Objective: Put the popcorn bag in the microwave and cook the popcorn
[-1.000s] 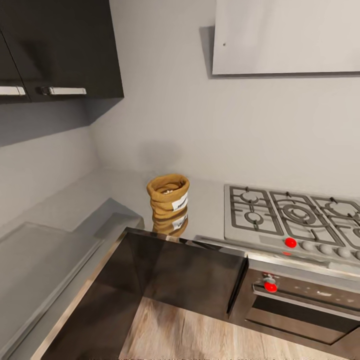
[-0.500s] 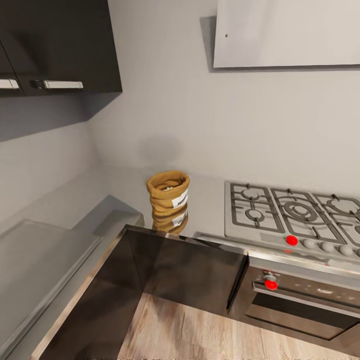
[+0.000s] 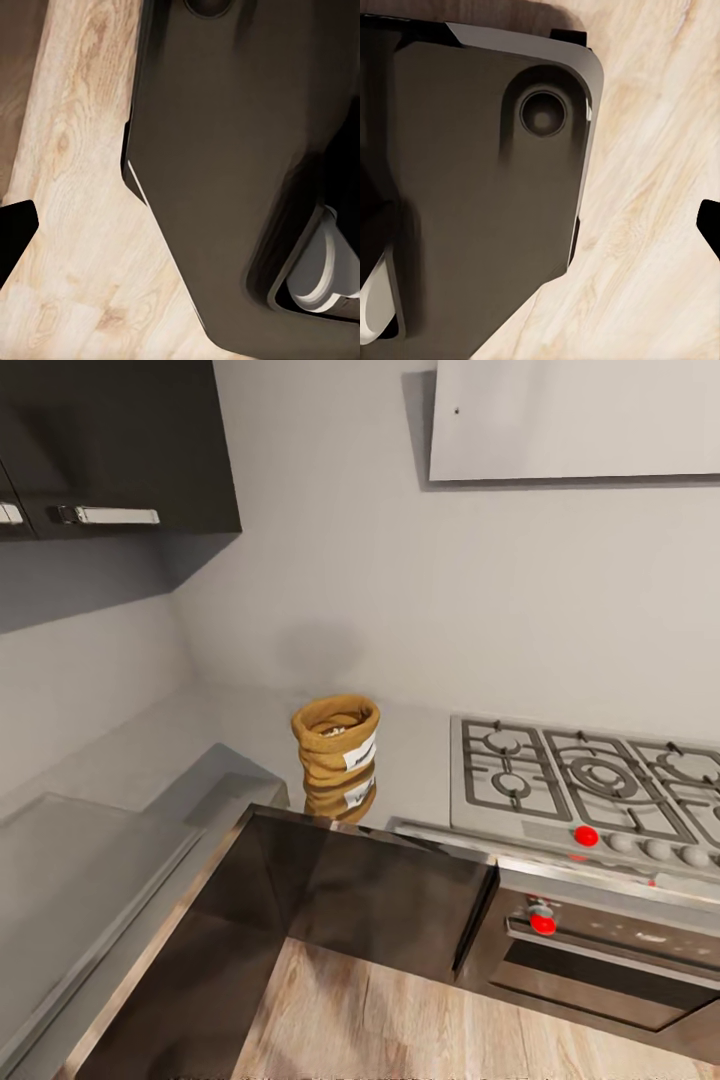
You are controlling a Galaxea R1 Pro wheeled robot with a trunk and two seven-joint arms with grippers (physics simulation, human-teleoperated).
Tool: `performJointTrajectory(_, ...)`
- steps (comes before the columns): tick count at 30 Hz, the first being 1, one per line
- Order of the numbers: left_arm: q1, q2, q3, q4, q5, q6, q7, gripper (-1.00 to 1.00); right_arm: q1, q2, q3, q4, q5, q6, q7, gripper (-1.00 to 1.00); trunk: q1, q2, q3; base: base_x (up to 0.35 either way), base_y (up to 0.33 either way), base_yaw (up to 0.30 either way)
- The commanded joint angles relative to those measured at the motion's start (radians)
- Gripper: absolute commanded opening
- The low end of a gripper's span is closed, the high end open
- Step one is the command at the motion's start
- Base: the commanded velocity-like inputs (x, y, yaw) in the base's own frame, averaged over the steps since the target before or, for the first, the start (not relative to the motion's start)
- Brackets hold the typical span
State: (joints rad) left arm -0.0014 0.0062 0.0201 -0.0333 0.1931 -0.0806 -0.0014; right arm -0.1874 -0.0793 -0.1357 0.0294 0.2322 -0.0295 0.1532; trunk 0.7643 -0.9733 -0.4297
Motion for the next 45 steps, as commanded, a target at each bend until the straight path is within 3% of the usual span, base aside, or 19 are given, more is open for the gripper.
performJointTrajectory(1,0.000,0.000,0.001,0.000,0.005,-0.002,0.000,1.00,-0.001,-0.001,-0.009,0.003,0.009,-0.003,0.002,1.00,0.000,-0.001,-0.003,0.000,0.000,0.000)
performJointTrajectory(28,0.000,0.000,0.001,0.000,0.005,-0.002,0.000,1.00,-0.001,-0.001,-0.009,0.003,0.009,-0.003,0.003,1.00,0.000,-0.001,-0.046,0.000,0.000,0.000)
performJointTrajectory(45,0.000,-0.001,0.001,0.000,0.004,-0.002,0.000,1.00,-0.001,0.001,-0.010,0.003,0.011,0.000,0.005,1.00,0.000,-0.001,-0.047,0.000,0.000,0.000)
